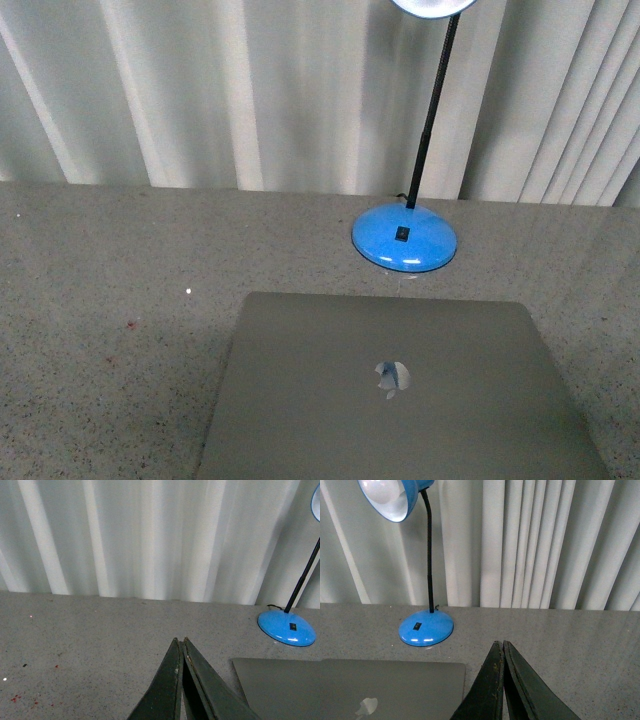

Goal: Close laptop

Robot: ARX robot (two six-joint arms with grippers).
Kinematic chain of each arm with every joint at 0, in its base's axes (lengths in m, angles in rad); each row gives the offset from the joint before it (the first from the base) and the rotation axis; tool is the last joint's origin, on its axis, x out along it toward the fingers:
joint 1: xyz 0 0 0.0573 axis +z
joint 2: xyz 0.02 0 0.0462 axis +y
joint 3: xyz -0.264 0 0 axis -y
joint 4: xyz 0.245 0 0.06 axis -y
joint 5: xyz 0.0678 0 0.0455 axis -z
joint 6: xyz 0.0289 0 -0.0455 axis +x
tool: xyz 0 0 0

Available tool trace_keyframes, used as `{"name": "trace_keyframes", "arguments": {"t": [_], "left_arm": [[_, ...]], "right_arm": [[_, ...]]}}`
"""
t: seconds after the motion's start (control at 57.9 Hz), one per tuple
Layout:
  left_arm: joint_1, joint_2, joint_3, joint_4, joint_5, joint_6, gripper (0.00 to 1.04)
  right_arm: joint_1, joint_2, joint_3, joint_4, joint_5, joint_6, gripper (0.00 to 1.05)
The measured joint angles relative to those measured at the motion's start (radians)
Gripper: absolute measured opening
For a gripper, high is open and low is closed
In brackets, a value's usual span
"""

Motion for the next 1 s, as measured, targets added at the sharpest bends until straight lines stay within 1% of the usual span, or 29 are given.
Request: {"name": "trace_keyframes", "arguments": {"t": [0.104, 0.155, 0.19, 0.242, 0.363, 0.38, 0.397, 0.414, 0.484, 0.535, 0.553, 0.57, 0.656, 0.673, 0.691, 0.725, 0.743, 0.777, 0.794, 0.915, 0.95, 1.002], "left_arm": [[0.0, -0.027, 0.0, -0.027, 0.0, 0.0, 0.04], [0.0, -0.09, 0.0, -0.11, 0.0, 0.0, 0.04], [0.0, -0.141, 0.0, -0.176, 0.0, 0.0, 0.04], [0.0, -0.191, 0.0, -0.197, 0.001, 0.0, 0.04], [0.0, -0.195, 0.0, -0.202, 0.001, 0.0, 0.04], [0.0, -0.195, 0.0, -0.202, 0.001, 0.0, 0.04], [0.0, -0.195, 0.0, -0.202, 0.001, 0.0, 0.08], [0.0, -0.196, 0.0, -0.202, 0.001, 0.0, 0.09], [0.0, -0.196, 0.0, -0.202, 0.001, 0.0, 0.22], [0.0, -0.196, 0.0, -0.202, 0.001, 0.0, 0.32], [0.0, -0.196, 0.0, -0.202, 0.001, 0.0, 0.34], [0.0, -0.196, 0.0, -0.202, 0.001, 0.0, 0.38], [0.0, -0.196, 0.0, -0.202, 0.001, 0.0, 0.54], [0.0, -0.196, 0.0, -0.202, 0.001, 0.0, 0.56], [0.0, -0.196, 0.0, -0.202, 0.001, 0.0, 0.59], [0.0, -0.196, 0.0, -0.202, 0.001, 0.0, 0.65], [0.0, -0.196, 0.0, -0.202, 0.001, 0.0, 0.68], [0.0, -0.196, 0.0, -0.202, 0.001, 0.0, 0.73], [0.0, -0.196, 0.0, -0.202, 0.001, 0.0, 0.77], [0.0, -0.196, 0.0, -0.202, 0.001, 0.0, 0.98], [0.0, -0.196, 0.0, -0.202, 0.001, 0.002, 1.0], [0.0, -0.196, 0.0, -0.202, 0.001, 0.002, 0.97]], "right_arm": [[0.0, -0.031, 0.0, -0.032, 0.0, 0.0, 0.03], [0.0, -0.12, 0.0, -0.152, -0.002, 0.0, 0.03], [0.0, -0.152, 0.0, -0.186, -0.002, 0.0, 0.03], [0.0, -0.189, 0.0, -0.193, -0.002, 0.0, 0.03], [0.0, -0.19, 0.0, -0.197, -0.002, 0.0, 0.03], [0.0, -0.19, 0.0, -0.197, -0.002, 0.0, 0.03], [0.0, -0.19, 0.0, -0.197, -0.002, 0.0, 0.04], [0.0, -0.19, 0.0, -0.197, -0.002, 0.0, 0.06], [0.0, -0.19, 0.0, -0.197, -0.002, 0.0, 0.17], [0.0, -0.19, 0.0, -0.197, -0.002, 0.0, 0.28], [0.0, -0.19, 0.0, -0.197, -0.002, 0.0, 0.31], [0.0, -0.19, 0.0, -0.197, -0.002, 0.0, 0.33], [0.0, -0.19, 0.0, -0.197, -0.002, 0.0, 0.49], [0.0, -0.19, 0.0, -0.197, -0.002, 0.0, 0.52], [0.0, -0.19, 0.0, -0.197, -0.002, 0.0, 0.54], [0.0, -0.19, 0.0, -0.197, -0.002, 0.0, 0.61], [0.0, -0.19, 0.0, -0.197, -0.002, 0.0, 0.63], [0.0, -0.19, 0.0, -0.197, -0.002, 0.0, 0.7], [0.0, -0.19, 0.0, -0.197, -0.002, 0.0, 0.72], [0.0, -0.19, 0.0, -0.197, -0.002, 0.0, 0.93], [0.0, -0.19, 0.0, -0.197, -0.002, 0.001, 0.99], [0.0, -0.19, 0.0, -0.197, -0.002, 0.0, 0.98]]}}
